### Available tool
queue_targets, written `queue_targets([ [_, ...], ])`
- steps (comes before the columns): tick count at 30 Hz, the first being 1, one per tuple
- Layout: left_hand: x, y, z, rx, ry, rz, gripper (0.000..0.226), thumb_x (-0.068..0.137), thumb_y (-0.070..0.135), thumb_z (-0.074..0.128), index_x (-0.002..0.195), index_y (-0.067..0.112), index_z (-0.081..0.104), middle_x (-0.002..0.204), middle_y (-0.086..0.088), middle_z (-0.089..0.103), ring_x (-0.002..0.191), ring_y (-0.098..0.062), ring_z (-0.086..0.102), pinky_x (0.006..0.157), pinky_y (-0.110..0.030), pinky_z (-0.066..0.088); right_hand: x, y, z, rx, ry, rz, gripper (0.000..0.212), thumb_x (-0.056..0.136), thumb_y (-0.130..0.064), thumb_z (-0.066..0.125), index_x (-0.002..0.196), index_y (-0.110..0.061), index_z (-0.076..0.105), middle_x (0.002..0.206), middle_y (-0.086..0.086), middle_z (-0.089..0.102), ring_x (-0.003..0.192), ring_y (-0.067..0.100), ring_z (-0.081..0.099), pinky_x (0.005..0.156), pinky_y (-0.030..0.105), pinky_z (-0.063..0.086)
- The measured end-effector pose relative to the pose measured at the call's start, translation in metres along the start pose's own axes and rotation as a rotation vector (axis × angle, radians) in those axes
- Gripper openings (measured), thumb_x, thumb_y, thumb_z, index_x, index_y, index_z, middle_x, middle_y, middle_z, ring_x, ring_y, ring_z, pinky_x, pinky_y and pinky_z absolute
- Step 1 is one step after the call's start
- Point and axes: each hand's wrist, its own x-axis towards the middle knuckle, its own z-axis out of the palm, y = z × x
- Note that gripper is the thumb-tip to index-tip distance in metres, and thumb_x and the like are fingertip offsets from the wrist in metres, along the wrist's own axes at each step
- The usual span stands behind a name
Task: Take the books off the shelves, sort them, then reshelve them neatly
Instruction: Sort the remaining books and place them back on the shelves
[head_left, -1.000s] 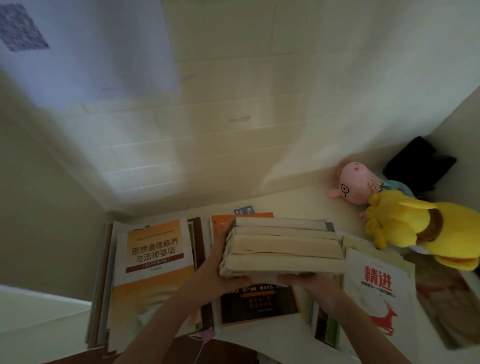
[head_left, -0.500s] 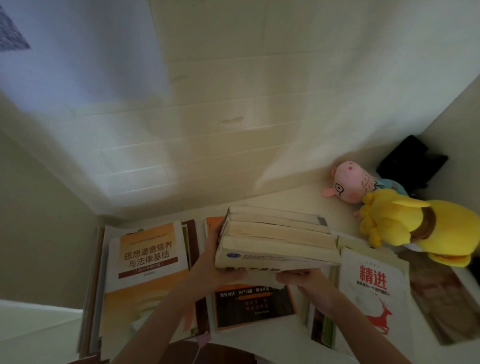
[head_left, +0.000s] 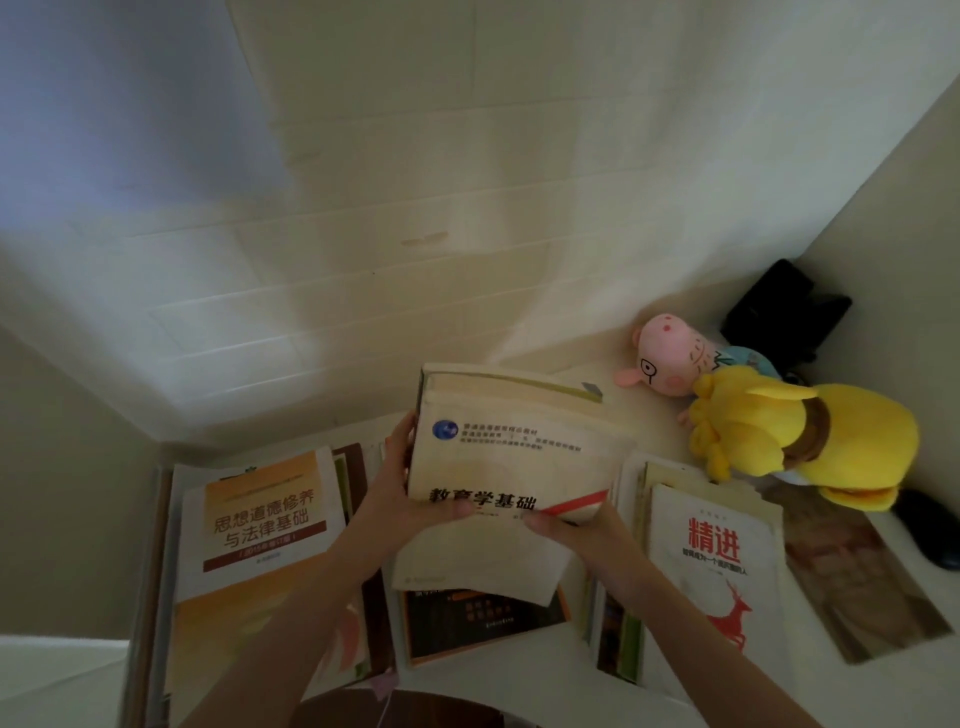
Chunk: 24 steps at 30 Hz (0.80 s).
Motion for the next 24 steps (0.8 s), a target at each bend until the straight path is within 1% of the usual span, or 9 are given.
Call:
queue_targets([
  [2,-0.002,-0.003,0.003,0.011,-0.024,0.017,0.114,0.059,0.005,0.088,0.145,0.017,0.015,0.127,0.006,0.048,0.107,0.009,0.055,0.077,-0.012,0.050,-0.002,0.007,0.004,-0.008,0.016,0.026,0.052,0.070,-0.015,0.080,0.117,-0.022,0.060,0.109,-0.003,0.071,0.104,0.011,0.065,0.083,0.026,0.055],
  [3,-0.002,-0.004,0.004,0.003,-0.030,0.028,0.110,0.062,-0.005,0.083,0.146,0.014,0.013,0.128,0.006,0.046,0.108,0.010,0.054,0.078,-0.011,0.050,-0.002,0.008,0.005,-0.010,0.014,0.038,0.051,0.069,-0.017,0.080,0.116,-0.022,0.060,0.109,-0.003,0.071,0.104,0.011,0.065,0.082,0.026,0.055],
  [4,-0.002,-0.004,0.005,-0.004,-0.033,0.028,0.111,0.063,-0.007,0.082,0.147,0.012,0.011,0.129,0.005,0.045,0.110,0.009,0.054,0.078,-0.012,0.050,-0.001,0.009,0.005,-0.011,0.013,0.044,0.050,0.070,-0.016,0.079,0.115,-0.022,0.060,0.108,-0.003,0.071,0.103,0.011,0.066,0.081,0.025,0.055],
  [7,-0.002,-0.001,0.003,0.015,-0.041,0.007,0.120,0.057,0.016,0.086,0.148,0.013,0.009,0.132,0.004,0.047,0.115,0.000,0.054,0.081,-0.018,0.052,-0.002,0.010,0.005,-0.002,0.030,0.057,0.047,0.072,-0.013,0.078,0.115,-0.022,0.060,0.105,-0.005,0.072,0.100,0.008,0.066,0.077,0.020,0.054],
  [10,-0.005,0.000,0.001,0.022,-0.042,0.006,0.117,0.053,0.012,0.088,0.144,0.009,0.015,0.125,0.007,0.050,0.109,0.004,0.057,0.078,-0.015,0.051,-0.007,0.014,0.005,0.009,-0.002,0.047,0.048,0.072,-0.013,0.077,0.116,-0.020,0.060,0.104,-0.008,0.073,0.098,0.005,0.066,0.075,0.019,0.054],
  [13,-0.010,0.007,-0.002,-0.013,-0.043,0.001,0.112,0.044,0.030,0.085,0.138,0.018,0.024,0.119,0.007,0.055,0.102,0.004,0.060,0.075,-0.015,0.052,-0.012,0.018,0.005,-0.017,-0.001,0.058,0.042,0.073,-0.014,0.079,0.111,-0.024,0.065,0.103,-0.012,0.073,0.099,0.004,0.066,0.078,0.022,0.055],
  [15,-0.013,0.009,-0.001,-0.002,-0.033,0.000,0.109,0.045,0.027,0.086,0.136,0.016,0.026,0.116,0.006,0.057,0.099,0.005,0.062,0.074,-0.013,0.052,-0.014,0.022,0.006,-0.060,-0.025,0.060,0.044,0.072,-0.022,0.083,0.113,-0.024,0.068,0.111,-0.007,0.071,0.106,0.011,0.065,0.087,0.031,0.055],
  [19,-0.018,-0.003,0.006,0.037,-0.016,-0.018,0.091,0.062,-0.006,0.081,0.135,0.001,0.028,0.112,0.004,0.060,0.097,0.006,0.062,0.073,-0.012,0.052,-0.020,0.030,0.007,-0.043,-0.005,0.093,0.040,0.072,-0.016,0.079,0.109,-0.026,0.069,0.110,-0.009,0.071,0.106,0.010,0.065,0.090,0.032,0.054],
  [24,-0.016,-0.005,-0.005,0.035,-0.091,-0.061,0.094,0.052,0.014,0.090,0.126,-0.014,0.038,0.107,-0.009,0.065,0.098,-0.001,0.065,0.073,-0.014,0.053,-0.021,0.026,0.010,-0.044,-0.022,0.091,0.044,0.075,-0.011,0.077,0.116,-0.016,0.065,0.111,-0.005,0.071,0.107,0.013,0.065,0.089,0.030,0.055],
])
